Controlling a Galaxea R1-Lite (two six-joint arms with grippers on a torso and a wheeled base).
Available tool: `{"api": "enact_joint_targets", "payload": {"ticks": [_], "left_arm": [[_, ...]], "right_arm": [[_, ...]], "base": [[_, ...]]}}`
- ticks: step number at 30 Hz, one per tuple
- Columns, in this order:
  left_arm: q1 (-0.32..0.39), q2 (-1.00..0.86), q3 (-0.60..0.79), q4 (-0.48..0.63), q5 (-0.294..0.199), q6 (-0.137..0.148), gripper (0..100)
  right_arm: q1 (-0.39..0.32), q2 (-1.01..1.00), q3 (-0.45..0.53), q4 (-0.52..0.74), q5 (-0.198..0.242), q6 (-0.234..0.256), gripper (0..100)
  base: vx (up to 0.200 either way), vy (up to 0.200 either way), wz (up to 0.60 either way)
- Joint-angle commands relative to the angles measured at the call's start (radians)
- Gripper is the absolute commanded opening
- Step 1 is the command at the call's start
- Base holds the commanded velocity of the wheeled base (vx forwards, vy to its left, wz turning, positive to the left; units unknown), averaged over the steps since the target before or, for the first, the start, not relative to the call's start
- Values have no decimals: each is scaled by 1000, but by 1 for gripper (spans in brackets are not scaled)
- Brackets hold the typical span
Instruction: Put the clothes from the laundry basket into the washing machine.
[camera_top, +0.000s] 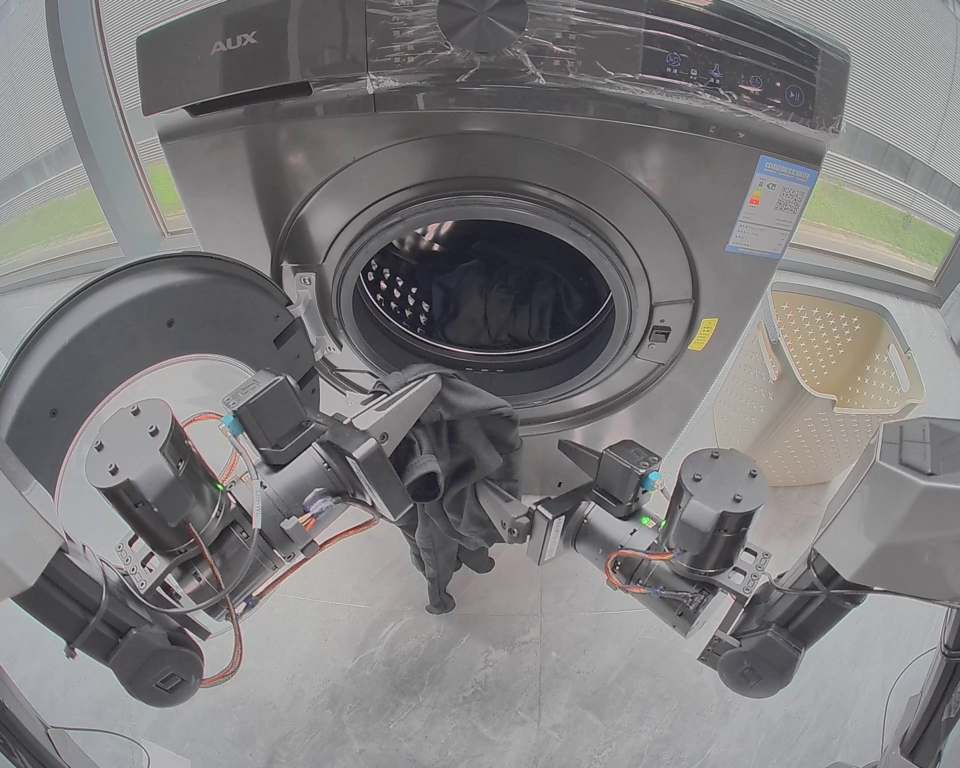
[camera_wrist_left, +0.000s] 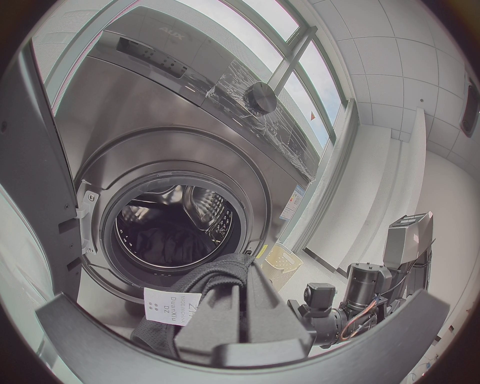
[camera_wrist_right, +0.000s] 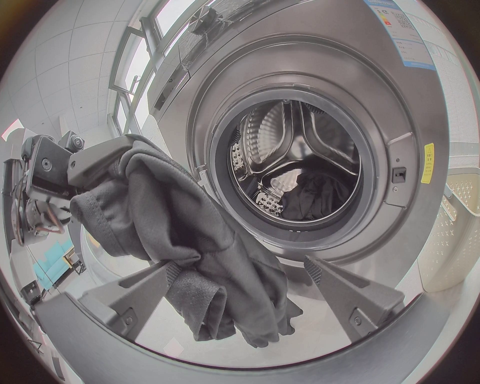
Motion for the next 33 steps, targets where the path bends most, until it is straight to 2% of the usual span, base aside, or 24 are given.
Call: {"api": "enact_joint_targets", "payload": {"ticks": [1,14,25,33], "left_arm": [[2,-2,-10,0,2,0,0],[3,-6,-24,0,3,-1,0],[5,-6,-25,0,3,-1,0],[5,-6,-25,0,3,-1,0]], "right_arm": [[16,-2,77,-18,-3,1,100],[118,102,54,-26,-13,6,100],[127,85,51,-31,-13,10,100],[173,70,56,-66,8,10,100]], "base": [[0,0,0],[0,0,0],[0,0,0],[0,0,0]]}}
